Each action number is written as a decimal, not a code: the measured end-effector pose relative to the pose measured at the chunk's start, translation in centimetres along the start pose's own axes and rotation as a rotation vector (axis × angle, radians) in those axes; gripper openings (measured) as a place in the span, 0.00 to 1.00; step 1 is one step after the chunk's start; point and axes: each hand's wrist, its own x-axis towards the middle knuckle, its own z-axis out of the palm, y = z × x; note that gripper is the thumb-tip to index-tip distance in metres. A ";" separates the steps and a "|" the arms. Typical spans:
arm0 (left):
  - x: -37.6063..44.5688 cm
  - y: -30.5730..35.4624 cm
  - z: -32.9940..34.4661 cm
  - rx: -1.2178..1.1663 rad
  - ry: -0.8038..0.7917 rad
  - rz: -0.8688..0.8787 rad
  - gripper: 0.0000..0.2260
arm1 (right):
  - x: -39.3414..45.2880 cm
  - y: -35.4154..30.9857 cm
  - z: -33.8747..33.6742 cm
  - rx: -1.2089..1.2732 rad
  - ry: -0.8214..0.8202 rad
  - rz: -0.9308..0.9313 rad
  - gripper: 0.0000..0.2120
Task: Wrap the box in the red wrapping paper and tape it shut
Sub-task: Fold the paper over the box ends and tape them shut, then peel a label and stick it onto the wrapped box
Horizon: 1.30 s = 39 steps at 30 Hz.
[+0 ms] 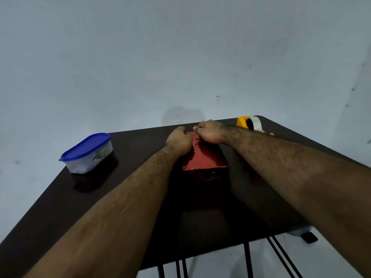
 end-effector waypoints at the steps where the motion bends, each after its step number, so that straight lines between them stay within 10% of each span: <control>1: 0.0 0.0 0.2 0.007 0.007 -0.001 0.26 | 0.4 0.0 0.2 -0.007 -0.002 0.003 0.25; 7: 0.0 -0.5 0.4 -0.072 0.039 0.003 0.27 | 2.8 0.4 1.9 0.023 0.029 -0.079 0.10; 29: -1.4 -2.7 1.2 -0.831 0.083 -0.050 0.22 | 2.2 0.4 1.7 0.111 -0.018 -0.013 0.15; 39: -1.8 -4.5 -5.3 -0.761 0.343 -0.001 0.15 | 1.1 -6.8 0.6 -0.202 0.320 -0.192 0.18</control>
